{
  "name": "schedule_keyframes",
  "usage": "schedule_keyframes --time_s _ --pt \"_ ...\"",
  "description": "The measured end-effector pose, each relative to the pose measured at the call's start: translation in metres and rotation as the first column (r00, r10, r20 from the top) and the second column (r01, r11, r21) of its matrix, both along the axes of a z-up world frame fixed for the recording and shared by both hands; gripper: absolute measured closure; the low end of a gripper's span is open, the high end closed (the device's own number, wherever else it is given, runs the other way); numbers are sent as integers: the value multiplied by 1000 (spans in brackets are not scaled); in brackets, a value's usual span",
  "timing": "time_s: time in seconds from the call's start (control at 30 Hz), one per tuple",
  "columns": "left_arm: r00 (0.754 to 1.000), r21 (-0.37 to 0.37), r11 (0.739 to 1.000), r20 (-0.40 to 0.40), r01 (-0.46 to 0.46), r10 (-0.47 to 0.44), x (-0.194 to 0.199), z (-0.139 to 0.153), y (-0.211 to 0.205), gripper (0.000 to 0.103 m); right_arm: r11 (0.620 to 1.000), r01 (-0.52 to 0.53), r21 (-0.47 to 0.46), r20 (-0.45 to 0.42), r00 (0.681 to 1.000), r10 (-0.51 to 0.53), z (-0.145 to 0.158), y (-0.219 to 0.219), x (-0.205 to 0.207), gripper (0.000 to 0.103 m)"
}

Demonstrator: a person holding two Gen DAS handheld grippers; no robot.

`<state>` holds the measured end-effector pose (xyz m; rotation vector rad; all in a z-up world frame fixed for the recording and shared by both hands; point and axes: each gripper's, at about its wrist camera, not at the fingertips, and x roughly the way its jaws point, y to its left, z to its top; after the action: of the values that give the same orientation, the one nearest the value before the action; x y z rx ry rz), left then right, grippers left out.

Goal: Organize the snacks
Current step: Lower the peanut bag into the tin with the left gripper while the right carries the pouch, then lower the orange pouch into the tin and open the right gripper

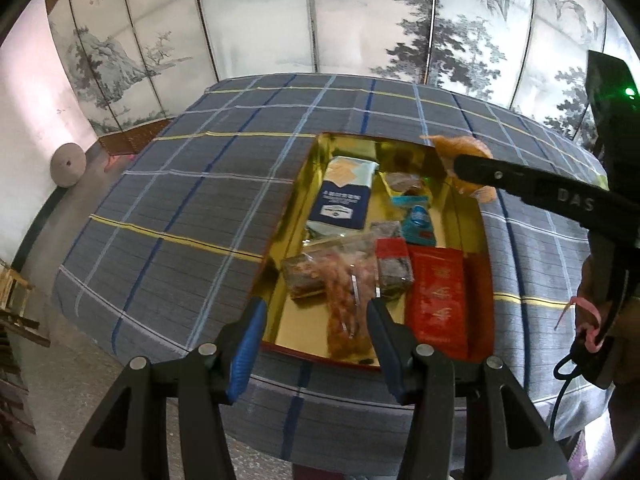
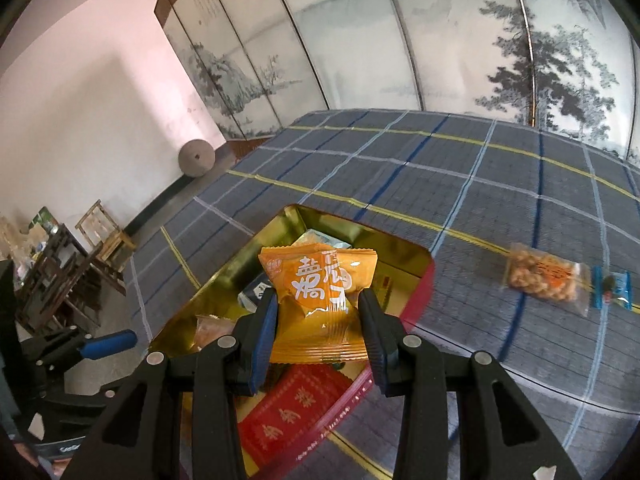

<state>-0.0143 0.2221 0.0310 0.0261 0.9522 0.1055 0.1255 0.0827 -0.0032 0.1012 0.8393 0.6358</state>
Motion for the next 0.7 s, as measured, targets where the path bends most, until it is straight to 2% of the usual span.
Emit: schedule_keyframes --time_s 0.17,0.7 --pt "1000 40 999 15 -4 3 0 0 4 49 1000 0 -22 -17 1000 0 -8 13 8 65" --pt "1000 74 997 16 -10 9 4 -7 12 49 999 5 -51 -44 999 -7 -20 33 23 64"
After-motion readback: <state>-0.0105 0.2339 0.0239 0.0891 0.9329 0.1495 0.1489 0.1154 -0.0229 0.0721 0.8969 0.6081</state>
